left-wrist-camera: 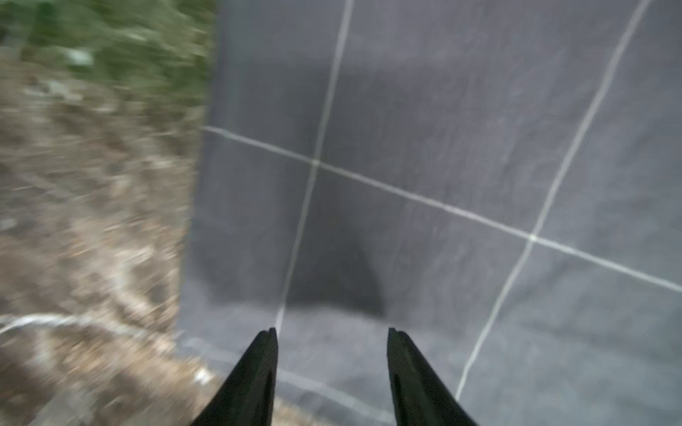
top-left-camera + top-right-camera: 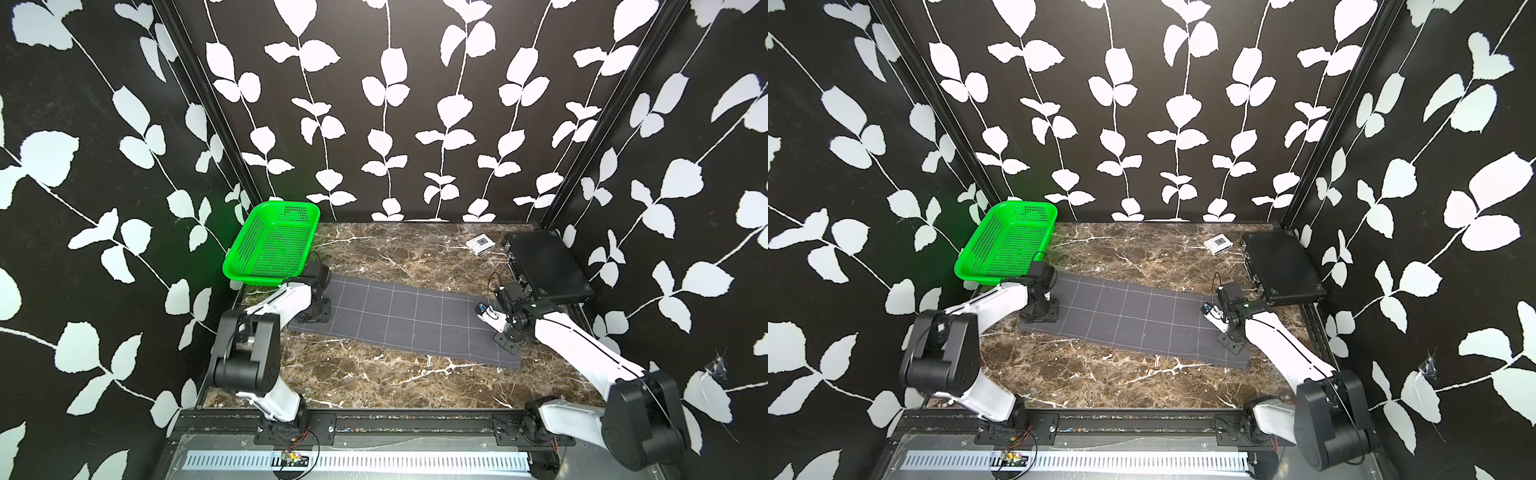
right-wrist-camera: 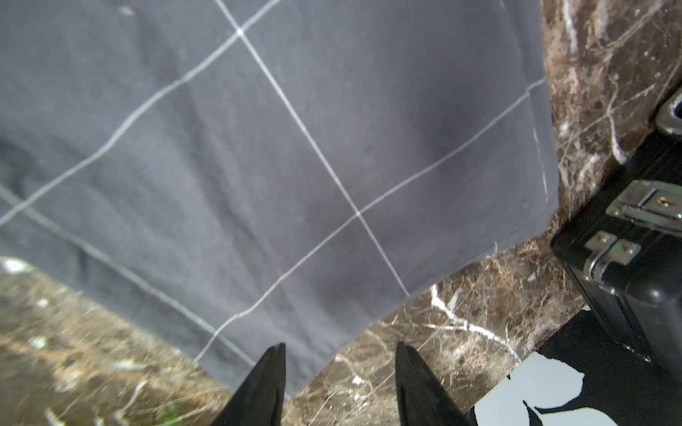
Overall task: Roll up the pillowcase
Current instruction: Fold the pillowcase, then adjust the pillowcase at the center of the board.
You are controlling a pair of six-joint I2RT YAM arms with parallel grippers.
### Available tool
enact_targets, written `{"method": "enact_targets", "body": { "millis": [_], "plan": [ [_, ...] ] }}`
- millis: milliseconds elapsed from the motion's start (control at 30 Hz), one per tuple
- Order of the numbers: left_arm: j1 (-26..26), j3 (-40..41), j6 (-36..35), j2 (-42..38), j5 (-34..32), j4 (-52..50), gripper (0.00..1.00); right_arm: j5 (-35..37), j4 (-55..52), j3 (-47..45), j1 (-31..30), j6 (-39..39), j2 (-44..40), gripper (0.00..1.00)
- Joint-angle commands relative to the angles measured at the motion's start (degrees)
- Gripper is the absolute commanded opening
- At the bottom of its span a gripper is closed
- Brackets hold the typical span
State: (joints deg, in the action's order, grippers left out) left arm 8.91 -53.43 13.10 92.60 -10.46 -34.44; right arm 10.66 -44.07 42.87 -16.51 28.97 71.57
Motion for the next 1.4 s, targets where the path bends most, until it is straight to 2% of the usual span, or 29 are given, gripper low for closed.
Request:
{"method": "enact_targets", "body": {
  "millis": [0, 367, 533, 633, 767, 900, 1000, 1133, 1367],
  "plan": [
    [-0.21, -1.76, 0.27, 0.88, 1.34, 2.68, 0.49, 2.89, 2.08, -2.47, -0.68, 0.61, 1.31, 0.51],
    [-1.86, -3.88, -2.47, 6.62, 1.26, 3.19, 0.5, 8.03, 3.12, -3.67, -1.24, 0.24, 6.73, 0.53],
    [-2.15, -6.63, -4.01, 6.73, 1.91, 1.58, 0.51, 5.96, 0.96, -0.74, -1.33, -2.32, 6.52, 0.55],
    [-1.81, -9.32, -3.16, 5.11, 4.11, -0.96, 0.53, 4.01, 0.9, 1.24, -1.4, -3.68, 2.37, 0.57],
    [1.67, -12.11, -0.77, 1.72, 3.97, -4.11, 0.57, 0.19, 3.82, 3.85, -1.38, -3.78, -0.27, 0.59],
    [5.85, -13.55, 3.32, 1.51, 5.9, -3.75, 0.58, -1.66, 6.77, 6.23, -1.34, -3.45, 4.6, 0.6],
    [7.73, -13.02, 7.16, 4.22, 8.13, -0.97, 0.58, -3.07, 8.27, 8.32, -1.36, -3.13, 8.95, 0.6],
    [10.48, -15.76, 8.46, 9.12, 8.59, 0.63, 0.58, -3.55, 11.09, 8.7, -1.46, -1.59, 12.98, 0.61],
    [11.04, -21.18, 5.98, 17.07, 8.24, 0.41, 0.58, -1.94, 7.81, 7.62, -2.01, 1.21, 17.96, 0.61]
  ]
}}
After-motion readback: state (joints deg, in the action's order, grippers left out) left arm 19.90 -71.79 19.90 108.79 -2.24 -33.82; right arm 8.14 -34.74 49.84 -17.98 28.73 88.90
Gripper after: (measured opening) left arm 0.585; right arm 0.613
